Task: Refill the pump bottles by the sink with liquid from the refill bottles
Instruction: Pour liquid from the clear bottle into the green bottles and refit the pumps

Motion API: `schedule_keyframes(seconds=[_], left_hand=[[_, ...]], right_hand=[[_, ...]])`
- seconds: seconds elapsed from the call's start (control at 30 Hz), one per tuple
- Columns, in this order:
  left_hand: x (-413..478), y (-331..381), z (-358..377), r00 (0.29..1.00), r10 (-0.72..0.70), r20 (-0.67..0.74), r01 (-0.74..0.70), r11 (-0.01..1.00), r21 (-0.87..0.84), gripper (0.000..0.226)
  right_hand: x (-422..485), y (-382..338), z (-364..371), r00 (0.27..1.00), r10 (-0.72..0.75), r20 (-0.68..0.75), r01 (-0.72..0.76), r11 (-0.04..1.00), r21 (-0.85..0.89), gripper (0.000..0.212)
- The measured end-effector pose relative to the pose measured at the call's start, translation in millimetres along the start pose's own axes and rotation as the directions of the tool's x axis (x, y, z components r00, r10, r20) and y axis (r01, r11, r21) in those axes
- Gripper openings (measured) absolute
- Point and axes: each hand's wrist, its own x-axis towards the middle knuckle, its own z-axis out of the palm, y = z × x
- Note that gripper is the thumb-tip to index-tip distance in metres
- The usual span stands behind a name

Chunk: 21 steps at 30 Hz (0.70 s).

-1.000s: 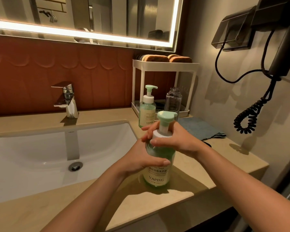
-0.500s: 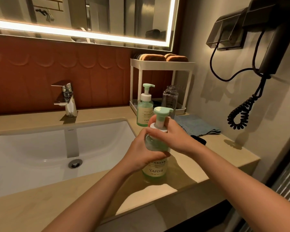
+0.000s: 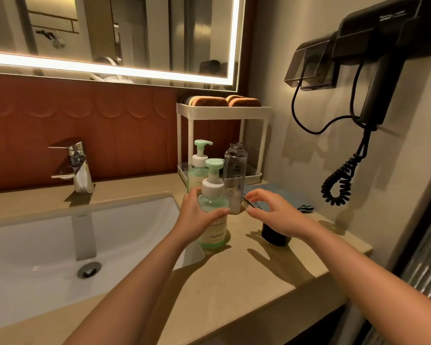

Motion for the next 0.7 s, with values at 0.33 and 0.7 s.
schedule_keyframes(seconds=[0.33,0.7], left_hand=[[63,-14,4,0.990,-0.067,-0.127,0.084,0.988,0.130,0.080],[87,-25,11,0.978,-0.096,-0.187,0.129,0.977,0.171,0.088]], right_hand=[[8,47,-5,0.957,0.284,0.053,-0.259,0.925,-0.276,0.084],[5,68,8,0.930,0.367,0.034,-0.334,0.877,-0.346,0.101]])
